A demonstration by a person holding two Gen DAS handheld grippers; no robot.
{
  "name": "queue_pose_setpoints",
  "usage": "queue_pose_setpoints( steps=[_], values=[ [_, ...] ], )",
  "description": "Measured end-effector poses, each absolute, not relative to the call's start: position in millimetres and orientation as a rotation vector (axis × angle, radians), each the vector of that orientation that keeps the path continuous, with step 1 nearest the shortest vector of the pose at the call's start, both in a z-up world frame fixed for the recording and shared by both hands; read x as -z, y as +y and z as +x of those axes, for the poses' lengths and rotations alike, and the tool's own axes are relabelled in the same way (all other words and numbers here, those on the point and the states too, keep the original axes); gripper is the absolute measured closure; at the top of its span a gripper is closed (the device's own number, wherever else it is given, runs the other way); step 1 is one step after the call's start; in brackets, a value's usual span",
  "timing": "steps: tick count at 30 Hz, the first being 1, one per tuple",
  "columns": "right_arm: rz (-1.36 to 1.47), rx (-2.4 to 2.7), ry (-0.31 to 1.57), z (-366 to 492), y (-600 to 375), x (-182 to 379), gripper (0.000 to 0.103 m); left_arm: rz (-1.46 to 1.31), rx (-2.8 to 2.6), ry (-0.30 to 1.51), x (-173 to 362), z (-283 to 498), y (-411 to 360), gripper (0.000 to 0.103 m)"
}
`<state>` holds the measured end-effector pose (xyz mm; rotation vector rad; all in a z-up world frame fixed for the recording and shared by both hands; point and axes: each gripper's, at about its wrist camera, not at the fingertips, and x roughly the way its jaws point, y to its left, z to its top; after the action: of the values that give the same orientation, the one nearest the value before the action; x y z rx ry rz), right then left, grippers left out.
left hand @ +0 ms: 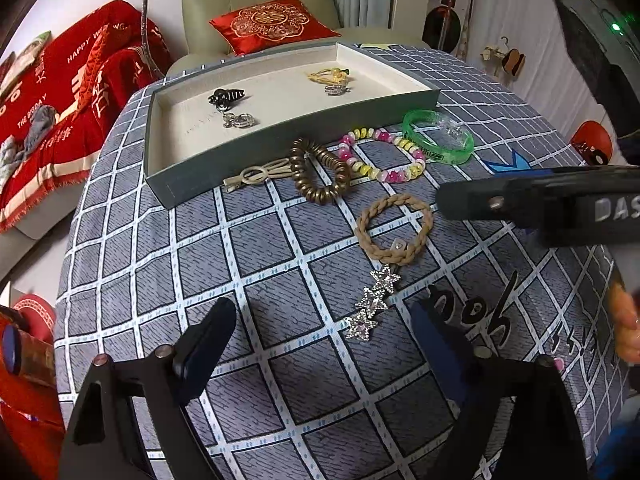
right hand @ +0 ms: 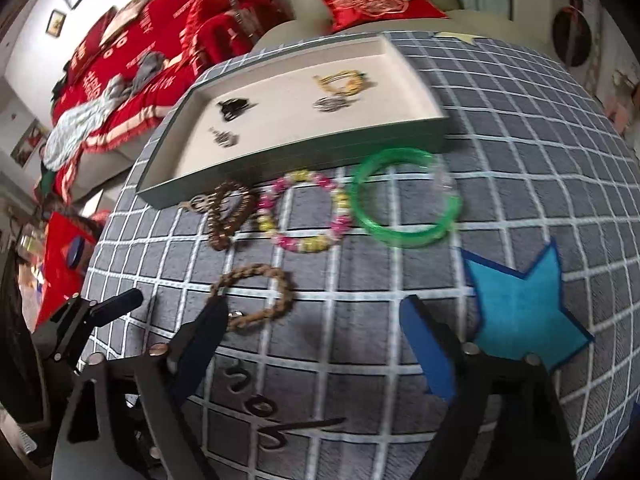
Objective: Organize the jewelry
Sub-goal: 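Move both tools back to the jewelry on the table beside the tray, then grasp the silver star pendant chain with the left tool while the right tool grasps the braided brown bracelet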
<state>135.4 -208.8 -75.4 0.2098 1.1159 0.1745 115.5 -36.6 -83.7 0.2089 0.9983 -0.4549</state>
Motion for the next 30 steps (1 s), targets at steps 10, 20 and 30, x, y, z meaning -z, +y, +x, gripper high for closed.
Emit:
queue_pose_setpoints(
  steps=[10,20,30],
  values=[
    [0.001,-0.195,1.139,146,-168,87,0.057,0.195,0.490,1.006,85,112,-32,0.010],
    [-0.055,-0.180,1.128,146,-165,86,0.095,0.210,0.524,1.006,87,117,-43,0.014],
    [0.012,-0.144,1.114,144,-187,81,0.095,0.273,0.592,1.003,83,121,-65,0.054]
  ],
)
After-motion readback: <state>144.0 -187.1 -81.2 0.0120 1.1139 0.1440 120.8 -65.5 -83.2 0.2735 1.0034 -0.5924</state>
